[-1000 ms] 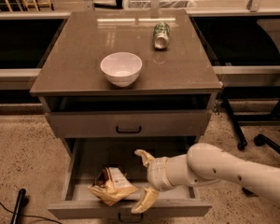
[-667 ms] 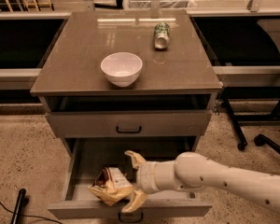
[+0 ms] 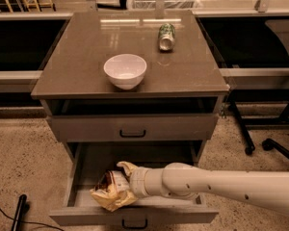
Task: Pick brown chip bag from middle drawer and place on counter
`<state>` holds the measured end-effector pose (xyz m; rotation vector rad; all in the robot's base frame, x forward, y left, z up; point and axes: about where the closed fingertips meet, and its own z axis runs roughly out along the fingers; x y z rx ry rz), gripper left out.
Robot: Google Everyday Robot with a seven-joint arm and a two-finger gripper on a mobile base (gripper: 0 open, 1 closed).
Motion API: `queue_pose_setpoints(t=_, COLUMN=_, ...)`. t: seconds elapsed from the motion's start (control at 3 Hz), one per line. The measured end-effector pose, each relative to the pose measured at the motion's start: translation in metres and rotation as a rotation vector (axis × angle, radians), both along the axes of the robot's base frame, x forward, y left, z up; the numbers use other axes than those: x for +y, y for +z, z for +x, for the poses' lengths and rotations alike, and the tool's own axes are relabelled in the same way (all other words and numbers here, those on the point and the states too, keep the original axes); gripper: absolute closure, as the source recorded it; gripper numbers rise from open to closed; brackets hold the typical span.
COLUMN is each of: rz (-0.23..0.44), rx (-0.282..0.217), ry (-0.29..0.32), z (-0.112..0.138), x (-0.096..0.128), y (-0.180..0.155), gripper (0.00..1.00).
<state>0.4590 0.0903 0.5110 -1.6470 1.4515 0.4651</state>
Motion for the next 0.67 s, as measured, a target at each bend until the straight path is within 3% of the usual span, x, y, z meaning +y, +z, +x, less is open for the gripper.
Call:
queue_pose_setpoints(t=0.33, rz=-0.023, rx=0.032, ry=-0.007, z=0.009, x=0.006, y=-0.018, gripper=0.41)
queue_pose_setpoints(t=0.67, rz=-0.034, rx=0.057, ry=-0.006, z=0.014, x=0.01, y=-0.03, gripper=0.69)
